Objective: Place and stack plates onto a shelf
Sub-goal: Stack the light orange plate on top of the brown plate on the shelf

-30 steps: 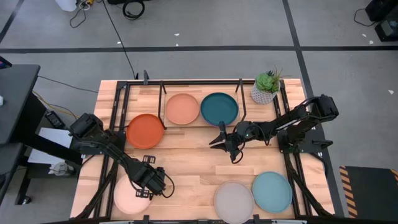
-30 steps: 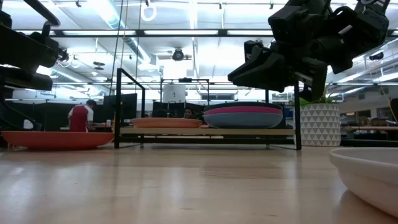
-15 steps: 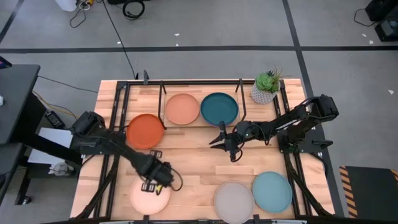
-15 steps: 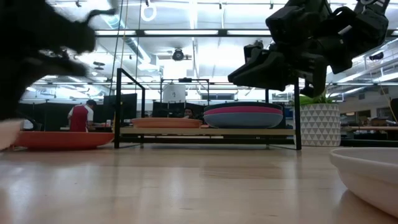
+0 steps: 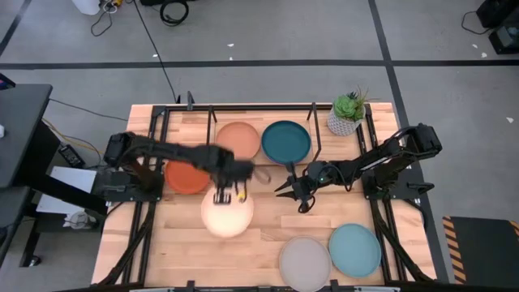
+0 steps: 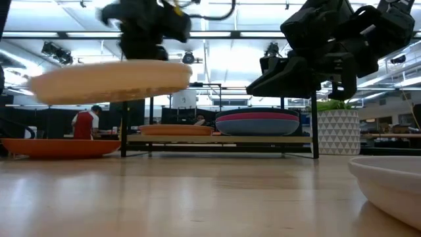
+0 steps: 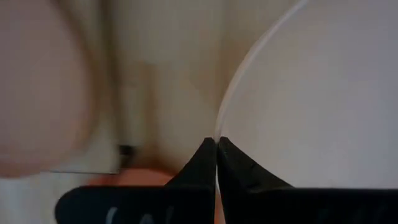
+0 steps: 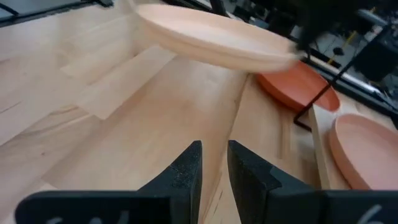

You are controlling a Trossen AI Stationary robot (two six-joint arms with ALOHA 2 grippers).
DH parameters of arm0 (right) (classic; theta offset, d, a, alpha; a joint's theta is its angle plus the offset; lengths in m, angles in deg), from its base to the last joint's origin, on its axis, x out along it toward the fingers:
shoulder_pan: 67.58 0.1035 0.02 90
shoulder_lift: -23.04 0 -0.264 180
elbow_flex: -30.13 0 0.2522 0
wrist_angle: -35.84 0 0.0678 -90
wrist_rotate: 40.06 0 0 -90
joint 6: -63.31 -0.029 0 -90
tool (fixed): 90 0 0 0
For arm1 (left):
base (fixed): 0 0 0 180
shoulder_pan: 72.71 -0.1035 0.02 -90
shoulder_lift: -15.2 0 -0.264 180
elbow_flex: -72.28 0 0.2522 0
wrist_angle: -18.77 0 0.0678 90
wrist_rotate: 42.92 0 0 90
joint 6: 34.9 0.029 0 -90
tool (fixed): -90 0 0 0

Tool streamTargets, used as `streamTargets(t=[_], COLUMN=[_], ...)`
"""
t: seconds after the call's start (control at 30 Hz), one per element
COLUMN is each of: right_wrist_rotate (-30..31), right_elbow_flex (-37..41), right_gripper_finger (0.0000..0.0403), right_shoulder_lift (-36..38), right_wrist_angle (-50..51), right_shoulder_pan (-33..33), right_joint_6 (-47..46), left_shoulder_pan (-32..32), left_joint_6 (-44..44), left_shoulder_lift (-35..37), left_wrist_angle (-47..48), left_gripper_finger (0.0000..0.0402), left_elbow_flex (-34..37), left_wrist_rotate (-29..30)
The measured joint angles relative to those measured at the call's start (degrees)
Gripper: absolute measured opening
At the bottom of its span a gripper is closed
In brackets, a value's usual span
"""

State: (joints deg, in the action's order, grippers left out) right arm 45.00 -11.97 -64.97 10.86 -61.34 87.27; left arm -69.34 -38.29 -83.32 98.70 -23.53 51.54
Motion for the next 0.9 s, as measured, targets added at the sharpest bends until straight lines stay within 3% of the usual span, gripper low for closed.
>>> streamTargets(t=[0.23,0.43,0.6,0.77,0.9], right_wrist_rotate=[3.41,3.94,5.55,11.57,12.84], right_elbow_flex=[0.00,0.00,1.01,2.22,2.27], right_gripper_finger=[0.0082,0.0082,0.0082,0.0082,0.0082], right_shoulder_lift=[0.00,0.00,0.00,0.00,0.00], right_wrist_angle=[2.26,2.64,2.26,0.71,0.59], right_shoulder_pan=[2.71,4.67,6.76,8.70,9.51], right_joint_6=[-2.78,-5.40,-6.72,-7.51,-7.53], left_shoulder_pan=[-14.31,-23.46,-29.67,-34.82,-36.66], left_joint_6=[9.04,12.11,13.08,13.18,14.25], left_shoulder_lift=[0.00,0.02,0.02,0.02,0.02], left_wrist_angle=[-0.99,-7.81,-12.15,-10.52,-10.08], left_gripper_finger=[0.0005,0.0009,0.0009,0.0009,0.0009], left_elbow_flex=[-4.28,-6.50,-6.50,-6.50,-6.50], left_wrist_rotate=[0.43,0.99,4.86,4.88,4.18])
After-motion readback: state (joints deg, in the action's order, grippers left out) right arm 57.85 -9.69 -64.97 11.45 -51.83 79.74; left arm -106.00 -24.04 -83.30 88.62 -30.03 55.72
